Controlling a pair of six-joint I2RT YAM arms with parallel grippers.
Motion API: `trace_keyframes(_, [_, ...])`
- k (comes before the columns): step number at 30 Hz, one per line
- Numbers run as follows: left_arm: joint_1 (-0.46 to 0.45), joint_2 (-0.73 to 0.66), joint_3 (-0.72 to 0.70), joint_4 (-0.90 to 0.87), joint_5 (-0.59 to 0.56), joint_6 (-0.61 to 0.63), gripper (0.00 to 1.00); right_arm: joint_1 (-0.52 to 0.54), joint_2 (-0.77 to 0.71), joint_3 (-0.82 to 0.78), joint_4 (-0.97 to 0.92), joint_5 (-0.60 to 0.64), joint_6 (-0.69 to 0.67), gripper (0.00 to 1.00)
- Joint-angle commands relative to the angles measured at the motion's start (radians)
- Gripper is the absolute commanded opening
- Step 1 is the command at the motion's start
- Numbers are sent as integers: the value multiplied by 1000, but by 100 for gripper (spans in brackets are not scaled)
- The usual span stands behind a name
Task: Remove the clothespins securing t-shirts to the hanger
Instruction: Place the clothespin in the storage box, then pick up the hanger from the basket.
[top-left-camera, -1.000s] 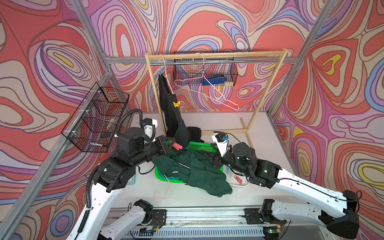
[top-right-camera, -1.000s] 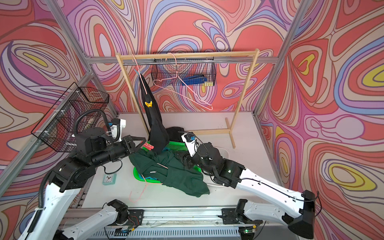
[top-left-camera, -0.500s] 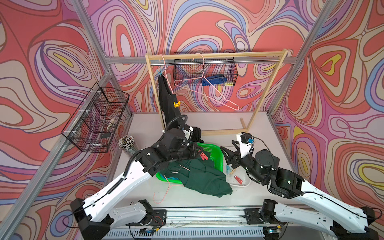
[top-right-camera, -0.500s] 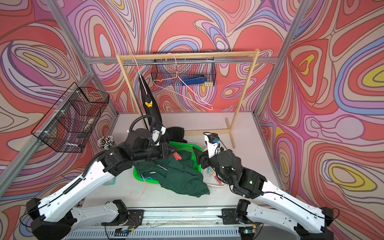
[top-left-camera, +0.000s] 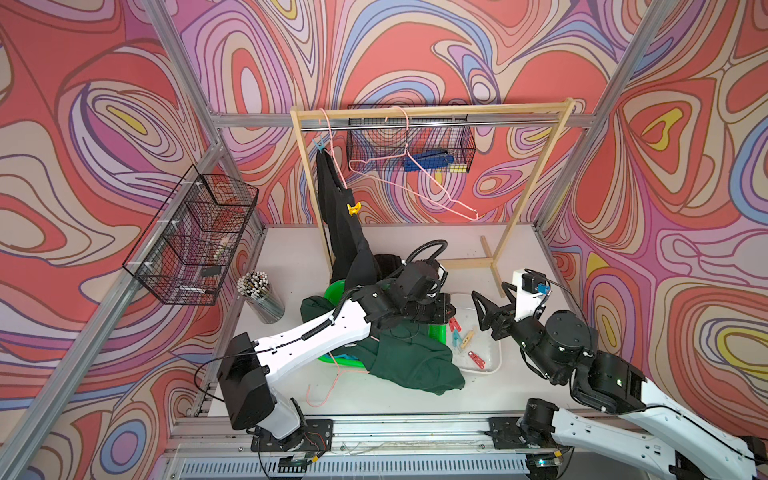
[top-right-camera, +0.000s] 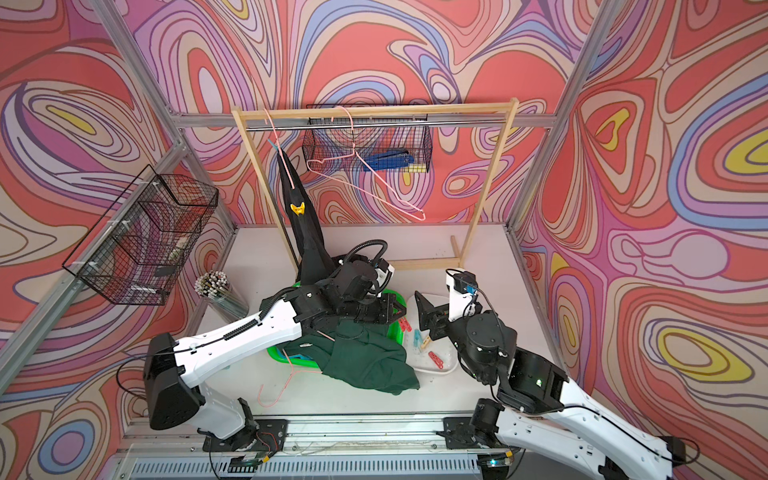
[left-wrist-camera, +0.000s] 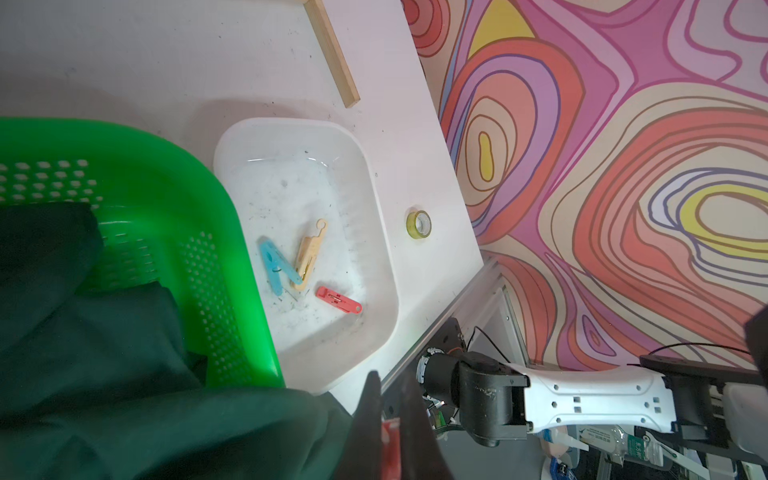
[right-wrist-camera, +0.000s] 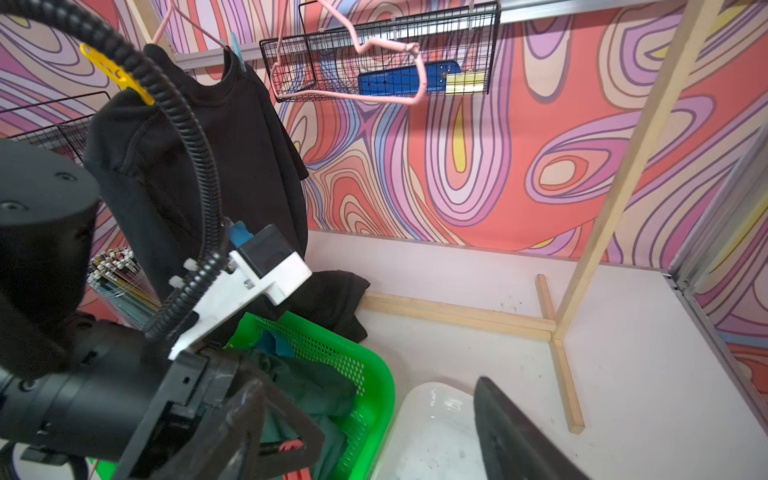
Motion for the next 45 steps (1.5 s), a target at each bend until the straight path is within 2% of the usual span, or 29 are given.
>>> trace_keyframes(1, [-19, 56, 51, 39, 29, -25, 8, -4, -26, 18, -44, 35, 5, 98])
trace_keyframes(8, [-31, 153, 114, 38, 46, -39, 34, -5, -68, 12, -74, 50, -4, 98])
trace_keyframes(14, [-32, 167, 139, 3, 9, -18, 56, -4, -102, 10, -118, 68, 6, 98])
trace_keyframes(16, [-31, 159, 148, -32, -25, -11, 68, -4, -100, 5, -129, 86, 5, 98])
trace_keyframes(20, [-31, 124, 159, -94, -81, 26, 85, -5, -24, 44, -221, 91, -11, 98])
trace_keyframes(22, [-31, 95, 157, -121, -112, 46, 100, -4, 32, 69, -255, 48, -21, 98])
trace_keyframes(28, [-29, 3, 168, -270, -250, 114, 100, -4, 184, 101, -240, -98, -80, 98])
trace_keyframes(33, [-21, -94, 126, -369, -361, 143, 100, -5, 206, 85, -141, -249, -143, 98])
trace_keyframes(36, [3, -168, 57, -378, -364, 149, 100, -4, 208, 84, -107, -299, -162, 98])
trace_keyframes(40, [38, -269, -35, -374, -347, 167, 100, -4, 183, 78, -51, -308, -168, 98])
trace_keyframes(45, [90, -369, -115, -410, -353, 189, 100, -4, 220, 115, -64, -359, -177, 98])
